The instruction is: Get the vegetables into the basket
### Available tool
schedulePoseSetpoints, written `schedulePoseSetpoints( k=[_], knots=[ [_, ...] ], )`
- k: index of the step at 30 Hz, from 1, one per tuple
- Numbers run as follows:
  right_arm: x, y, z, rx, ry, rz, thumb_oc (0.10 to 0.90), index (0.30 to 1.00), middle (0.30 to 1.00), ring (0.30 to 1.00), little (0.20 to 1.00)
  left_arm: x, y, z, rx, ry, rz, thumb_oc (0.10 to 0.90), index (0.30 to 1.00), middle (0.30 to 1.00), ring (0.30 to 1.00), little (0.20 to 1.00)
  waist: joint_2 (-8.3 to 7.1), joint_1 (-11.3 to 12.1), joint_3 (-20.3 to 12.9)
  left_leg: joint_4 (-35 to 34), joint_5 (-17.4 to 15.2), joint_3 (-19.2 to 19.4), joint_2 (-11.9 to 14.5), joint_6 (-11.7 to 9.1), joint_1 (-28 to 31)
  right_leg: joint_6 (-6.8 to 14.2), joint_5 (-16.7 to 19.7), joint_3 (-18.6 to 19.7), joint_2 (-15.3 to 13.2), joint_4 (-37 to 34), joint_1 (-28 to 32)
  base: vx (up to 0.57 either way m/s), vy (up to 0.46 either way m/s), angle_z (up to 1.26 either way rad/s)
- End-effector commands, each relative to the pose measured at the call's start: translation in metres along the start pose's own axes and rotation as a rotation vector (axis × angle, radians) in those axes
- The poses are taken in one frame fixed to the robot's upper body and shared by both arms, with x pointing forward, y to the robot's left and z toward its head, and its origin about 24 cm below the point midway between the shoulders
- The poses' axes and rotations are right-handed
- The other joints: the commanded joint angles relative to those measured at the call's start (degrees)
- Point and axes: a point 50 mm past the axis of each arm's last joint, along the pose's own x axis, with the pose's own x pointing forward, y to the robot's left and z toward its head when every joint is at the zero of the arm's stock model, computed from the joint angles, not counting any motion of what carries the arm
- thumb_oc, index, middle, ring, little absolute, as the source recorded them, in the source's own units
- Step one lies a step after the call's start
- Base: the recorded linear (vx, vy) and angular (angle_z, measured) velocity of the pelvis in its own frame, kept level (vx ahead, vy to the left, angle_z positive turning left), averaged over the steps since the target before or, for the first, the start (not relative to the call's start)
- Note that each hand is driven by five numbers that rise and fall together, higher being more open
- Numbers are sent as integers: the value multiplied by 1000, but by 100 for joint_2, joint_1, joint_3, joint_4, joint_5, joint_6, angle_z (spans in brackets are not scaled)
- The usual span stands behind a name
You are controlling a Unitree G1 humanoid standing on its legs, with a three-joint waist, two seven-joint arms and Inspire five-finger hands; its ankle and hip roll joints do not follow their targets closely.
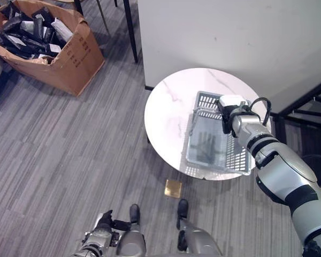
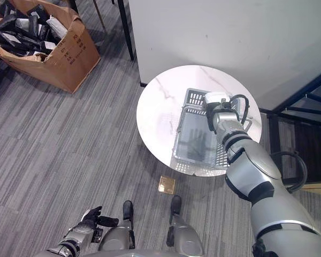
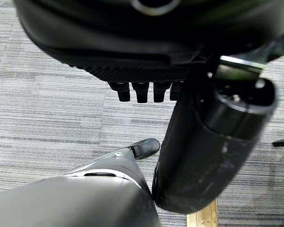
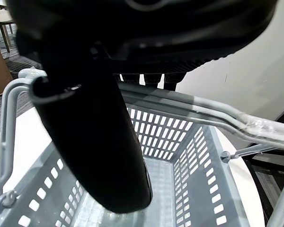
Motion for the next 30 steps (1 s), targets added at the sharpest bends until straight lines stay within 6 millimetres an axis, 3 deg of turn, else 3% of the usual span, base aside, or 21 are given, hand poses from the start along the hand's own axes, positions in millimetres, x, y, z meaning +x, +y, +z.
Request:
schedulePoseSetpoints(
  k=[1, 13, 22, 30],
  knots=[
    [-4, -82, -11, -38, 61, -228, 400, 300, 300, 300, 300, -3, -1, -30, 125, 101, -15, 900, 1000, 1000, 1000, 1000, -186, 82, 57, 20, -163, -116, -56, -325, 217, 646, -86, 363, -495, 19, 180, 0, 0, 0],
    [-2, -62, -9, -94, 34, -155, 400, 300, 300, 300, 300, -4, -1, -39, 147, 135, -38, 900, 1000, 1000, 1000, 1000, -305, 76, -193, 20, -351, -64, -77, -251, 647, 640, -211, 377, -504, 58, 557, 26, 5, 0],
    [-12, -82, 2, -85, -94, -214, 400, 300, 300, 300, 300, -5, 4, -51, 144, 186, -37, 900, 1000, 1000, 1000, 1000, -424, -96, -528, 20, -538, 91, -110, -159, 1050, 634, -331, 524, -449, 102, 843, 46, 18, -10],
    [-29, -94, -21, -63, -137, -257, 400, 300, 300, 300, 300, -7, 4, -60, 152, 225, -46, 900, 1000, 1000, 1000, 1000, -369, -302, -732, 20, -661, 261, -180, -61, 1305, 645, -374, 678, -436, 123, 982, 32, 30, -12]
  ],
)
